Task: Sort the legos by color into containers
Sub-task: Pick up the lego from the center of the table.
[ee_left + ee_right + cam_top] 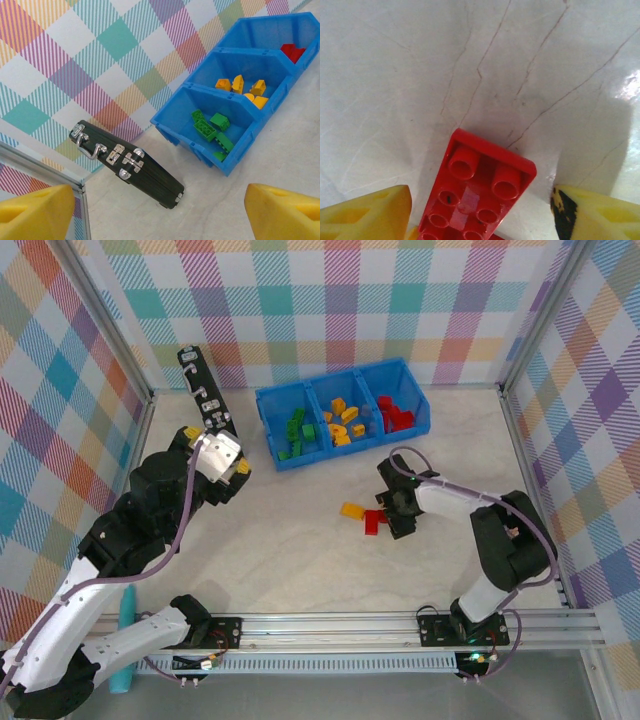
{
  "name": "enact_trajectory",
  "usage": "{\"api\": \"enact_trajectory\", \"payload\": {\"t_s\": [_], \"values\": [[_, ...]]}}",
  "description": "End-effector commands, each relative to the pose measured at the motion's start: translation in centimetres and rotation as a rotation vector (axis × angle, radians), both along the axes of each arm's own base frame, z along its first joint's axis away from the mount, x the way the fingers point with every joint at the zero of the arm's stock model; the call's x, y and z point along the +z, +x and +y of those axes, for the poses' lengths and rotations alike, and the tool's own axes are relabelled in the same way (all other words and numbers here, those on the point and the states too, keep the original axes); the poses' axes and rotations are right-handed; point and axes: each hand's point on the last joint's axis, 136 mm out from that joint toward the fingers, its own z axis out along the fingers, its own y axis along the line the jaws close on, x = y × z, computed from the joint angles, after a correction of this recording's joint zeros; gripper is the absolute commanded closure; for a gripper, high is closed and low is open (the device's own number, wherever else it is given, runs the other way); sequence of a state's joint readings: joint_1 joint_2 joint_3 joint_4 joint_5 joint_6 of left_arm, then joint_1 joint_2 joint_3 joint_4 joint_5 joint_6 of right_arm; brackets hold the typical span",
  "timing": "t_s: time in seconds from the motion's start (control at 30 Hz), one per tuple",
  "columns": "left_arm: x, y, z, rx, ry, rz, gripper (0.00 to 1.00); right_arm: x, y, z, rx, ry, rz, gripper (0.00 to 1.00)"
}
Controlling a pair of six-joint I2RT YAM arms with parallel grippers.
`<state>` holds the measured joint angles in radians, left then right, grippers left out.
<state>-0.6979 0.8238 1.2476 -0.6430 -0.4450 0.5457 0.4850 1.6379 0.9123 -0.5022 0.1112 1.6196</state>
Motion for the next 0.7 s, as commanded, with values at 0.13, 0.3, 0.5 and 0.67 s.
{"api": "enact_trajectory", "payload": {"t_s": [0.13, 0.3, 0.5, 0.67], "values": [[0.7, 0.3, 0.4, 0.023, 0.004, -0.036, 0.12, -1.5, 1.7, 1.0, 0.043, 0.028, 0.023, 0.39], [0.6, 0.6, 0.3, 0.026, 0.013, -0.028, 0.12, -2.0, 1.6, 0.8, 0.077, 0.003, 0.052, 0.58], [0.5, 1.0, 0.2, 0.034, 0.028, -0.014, 0.12, 1.2, 3.1, -2.3, 0.156, -0.071, -0.004, 0.66], [0.4, 1.3, 0.9, 0.064, 0.023, 0.016, 0.13, 8.6, 6.7, -5.4, 0.320, -0.241, -0.160, 0.67]]}}
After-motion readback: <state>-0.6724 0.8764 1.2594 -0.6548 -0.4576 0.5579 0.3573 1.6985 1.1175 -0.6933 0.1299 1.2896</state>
